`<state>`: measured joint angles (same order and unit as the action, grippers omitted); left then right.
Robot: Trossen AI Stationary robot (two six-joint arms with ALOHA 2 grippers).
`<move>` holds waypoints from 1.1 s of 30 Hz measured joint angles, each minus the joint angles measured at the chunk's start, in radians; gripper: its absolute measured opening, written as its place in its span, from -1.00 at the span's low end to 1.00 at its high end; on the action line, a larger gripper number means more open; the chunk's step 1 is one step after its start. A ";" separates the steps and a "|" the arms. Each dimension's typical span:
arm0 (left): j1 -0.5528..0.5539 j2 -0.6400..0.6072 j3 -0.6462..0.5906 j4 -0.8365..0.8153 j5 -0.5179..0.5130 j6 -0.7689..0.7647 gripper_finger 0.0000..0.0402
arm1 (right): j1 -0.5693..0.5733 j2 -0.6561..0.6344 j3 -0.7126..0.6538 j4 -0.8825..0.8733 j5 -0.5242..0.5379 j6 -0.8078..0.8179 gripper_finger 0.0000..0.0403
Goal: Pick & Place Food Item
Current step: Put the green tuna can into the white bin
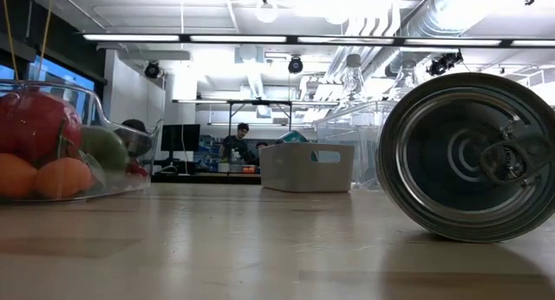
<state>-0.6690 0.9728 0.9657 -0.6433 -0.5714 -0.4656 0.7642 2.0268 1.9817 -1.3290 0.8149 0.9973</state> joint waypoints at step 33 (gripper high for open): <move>0.012 0.086 0.000 0.133 -0.002 0.111 0.82 | 0.187 0.088 -0.097 -0.196 0.226 0.616 0.97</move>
<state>-0.6567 1.0592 0.9653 -0.5106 -0.5732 -0.3550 0.9512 2.1149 1.8849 -1.5246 1.0404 1.6130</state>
